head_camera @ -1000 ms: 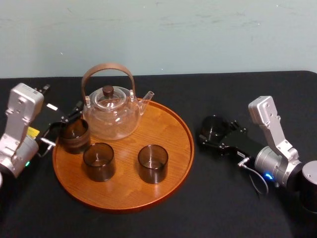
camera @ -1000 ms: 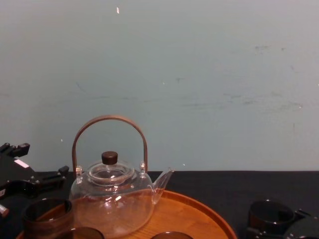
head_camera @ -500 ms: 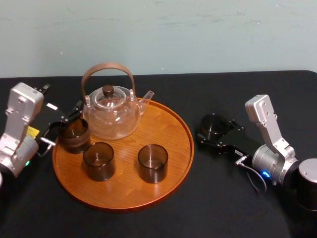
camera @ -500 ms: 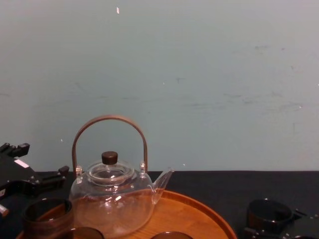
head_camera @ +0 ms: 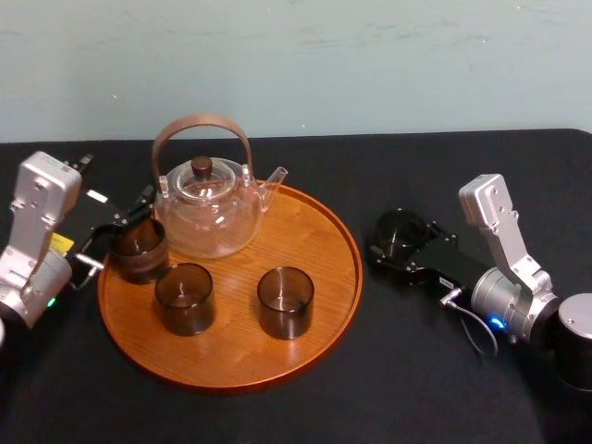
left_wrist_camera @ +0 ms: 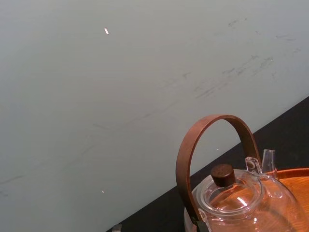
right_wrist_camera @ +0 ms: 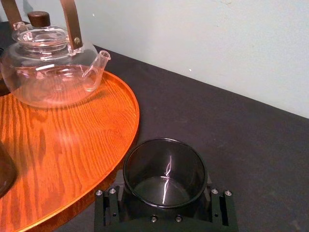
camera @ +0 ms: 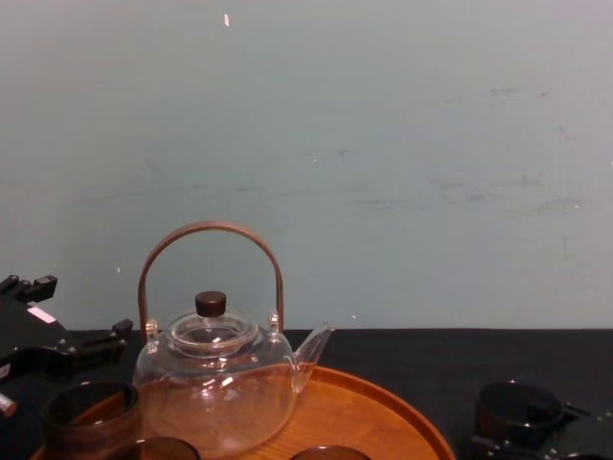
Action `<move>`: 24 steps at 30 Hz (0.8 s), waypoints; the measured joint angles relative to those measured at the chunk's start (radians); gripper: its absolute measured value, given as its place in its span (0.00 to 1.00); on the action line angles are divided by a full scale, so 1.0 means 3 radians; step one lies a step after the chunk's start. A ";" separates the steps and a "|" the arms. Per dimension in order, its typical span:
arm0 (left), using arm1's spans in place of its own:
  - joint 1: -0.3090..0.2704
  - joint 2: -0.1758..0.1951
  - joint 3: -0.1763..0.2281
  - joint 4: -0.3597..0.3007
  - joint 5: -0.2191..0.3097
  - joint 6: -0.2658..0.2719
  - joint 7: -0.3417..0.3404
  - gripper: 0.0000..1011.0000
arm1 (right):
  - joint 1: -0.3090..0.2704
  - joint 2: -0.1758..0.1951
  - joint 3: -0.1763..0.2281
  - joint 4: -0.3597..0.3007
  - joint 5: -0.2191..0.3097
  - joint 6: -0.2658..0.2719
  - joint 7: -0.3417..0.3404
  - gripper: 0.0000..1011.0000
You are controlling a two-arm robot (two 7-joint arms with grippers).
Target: Pick up the glass from the table and place it on the tray.
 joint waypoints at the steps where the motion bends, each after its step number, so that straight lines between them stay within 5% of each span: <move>1: 0.0000 0.0000 0.0000 0.0000 0.0000 0.0000 0.0000 0.99 | -0.0001 0.0002 0.0000 -0.0005 0.0007 0.0000 0.0014 0.90; 24: 0.0000 0.0000 0.0000 0.0000 0.0000 0.0000 0.0000 0.99 | 0.0039 0.0000 -0.0162 -0.0288 0.0012 0.0003 0.0142 0.90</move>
